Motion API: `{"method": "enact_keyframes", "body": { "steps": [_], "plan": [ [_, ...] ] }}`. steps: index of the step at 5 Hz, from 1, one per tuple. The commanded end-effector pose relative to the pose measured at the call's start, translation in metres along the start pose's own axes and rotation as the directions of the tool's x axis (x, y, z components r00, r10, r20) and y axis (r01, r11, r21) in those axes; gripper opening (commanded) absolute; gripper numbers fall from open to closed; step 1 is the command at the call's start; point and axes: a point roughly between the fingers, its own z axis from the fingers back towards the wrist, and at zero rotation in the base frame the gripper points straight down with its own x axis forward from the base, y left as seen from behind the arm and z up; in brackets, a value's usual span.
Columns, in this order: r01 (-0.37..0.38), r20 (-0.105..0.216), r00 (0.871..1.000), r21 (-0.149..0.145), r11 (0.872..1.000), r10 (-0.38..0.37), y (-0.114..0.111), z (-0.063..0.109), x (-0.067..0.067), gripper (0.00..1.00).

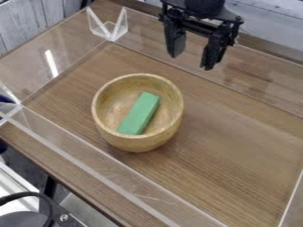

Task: Remove the green block from inside the brown bowl and put it on the table

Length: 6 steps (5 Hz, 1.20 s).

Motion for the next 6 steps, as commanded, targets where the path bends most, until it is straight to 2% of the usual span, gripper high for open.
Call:
{"method": "enact_keyframes", "body": {
  "steps": [1,2,3,5,6],
  "plan": [
    [0.002,-0.019,1.000,0.007,1.000,-0.002,0.007,-0.007,-0.007,1.00],
    [-0.003,-0.035,0.999,0.016,1.000,0.003,0.022,-0.018,-0.024,1.00],
    [-0.024,-0.022,0.999,0.013,1.000,0.024,0.037,-0.027,-0.036,1.00],
    [-0.047,-0.014,0.999,0.002,0.999,0.047,0.053,-0.043,-0.048,1.00],
    [-0.042,0.004,0.999,-0.008,0.999,0.042,0.053,-0.051,-0.047,1.00]
  ]
}}
